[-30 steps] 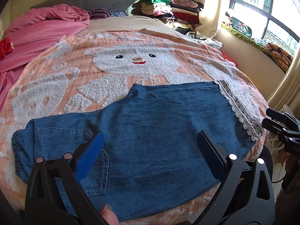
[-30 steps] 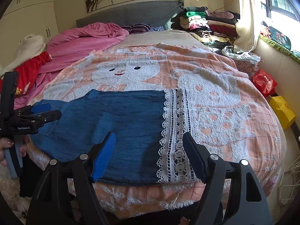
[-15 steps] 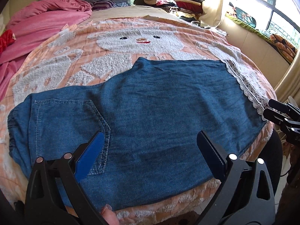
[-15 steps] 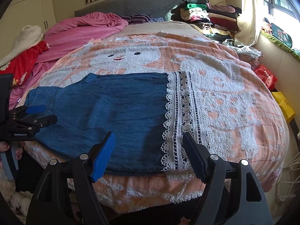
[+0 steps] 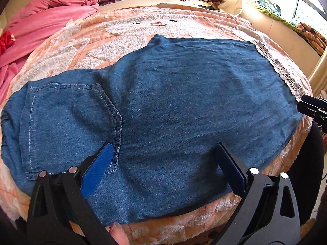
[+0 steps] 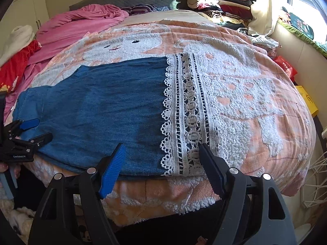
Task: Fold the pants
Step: 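Smooth the stacked pant legs flat with both open grippers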
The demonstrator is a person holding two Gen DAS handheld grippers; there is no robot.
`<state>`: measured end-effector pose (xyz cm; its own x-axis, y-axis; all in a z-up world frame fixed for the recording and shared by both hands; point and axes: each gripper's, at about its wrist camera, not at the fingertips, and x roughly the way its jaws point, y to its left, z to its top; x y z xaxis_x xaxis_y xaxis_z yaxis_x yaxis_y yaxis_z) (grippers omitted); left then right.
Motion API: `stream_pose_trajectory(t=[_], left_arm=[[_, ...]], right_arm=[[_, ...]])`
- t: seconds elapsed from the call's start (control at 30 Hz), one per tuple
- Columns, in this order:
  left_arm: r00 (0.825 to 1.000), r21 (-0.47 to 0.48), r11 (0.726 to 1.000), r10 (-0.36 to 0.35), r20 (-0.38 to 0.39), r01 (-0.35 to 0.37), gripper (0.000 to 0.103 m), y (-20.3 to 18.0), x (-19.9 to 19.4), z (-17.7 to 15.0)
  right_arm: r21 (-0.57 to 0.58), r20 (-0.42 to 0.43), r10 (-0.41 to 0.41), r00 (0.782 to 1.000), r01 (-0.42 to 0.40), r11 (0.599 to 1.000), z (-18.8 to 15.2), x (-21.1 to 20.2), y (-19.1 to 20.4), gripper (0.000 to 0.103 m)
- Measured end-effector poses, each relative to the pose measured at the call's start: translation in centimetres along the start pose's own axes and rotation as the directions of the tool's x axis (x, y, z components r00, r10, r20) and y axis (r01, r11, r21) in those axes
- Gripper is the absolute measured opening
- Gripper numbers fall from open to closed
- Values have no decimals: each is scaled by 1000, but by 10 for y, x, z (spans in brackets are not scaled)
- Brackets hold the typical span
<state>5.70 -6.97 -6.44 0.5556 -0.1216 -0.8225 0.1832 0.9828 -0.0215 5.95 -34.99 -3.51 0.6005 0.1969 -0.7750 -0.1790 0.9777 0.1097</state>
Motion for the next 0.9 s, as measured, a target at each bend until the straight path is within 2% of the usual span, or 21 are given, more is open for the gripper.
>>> stream_pose_trajectory(t=[0.1,0.2,0.37,0.63,0.77,0.9], left_arm=[[999,-26,999,-44,11,44,93,1,-13,4],[997,-38,997,-66,44,68,93,-1,-27,11],[990,-16,993,-114,83,116,93,-10,-40,32],[980,112,981,-172,101,161,93,-45,-26,82],[970,175,963,-223,96,204,93,-65,-10,109],[958,254,934,-277,74,250,93,-91,15,136]], right_arm=[[56,67,41,997,-44,997,0,-23,-8,73],[113,101,40,994,-51,992,-4,-42,-20,73],[163,100,9,995,-25,986,-12,-50,-37,73],[245,87,40,995,-61,968,-20,-36,-50,73],[257,87,69,994,-89,962,-17,-27,-51,73],[259,76,81,994,-98,961,-13,-18,-54,73]])
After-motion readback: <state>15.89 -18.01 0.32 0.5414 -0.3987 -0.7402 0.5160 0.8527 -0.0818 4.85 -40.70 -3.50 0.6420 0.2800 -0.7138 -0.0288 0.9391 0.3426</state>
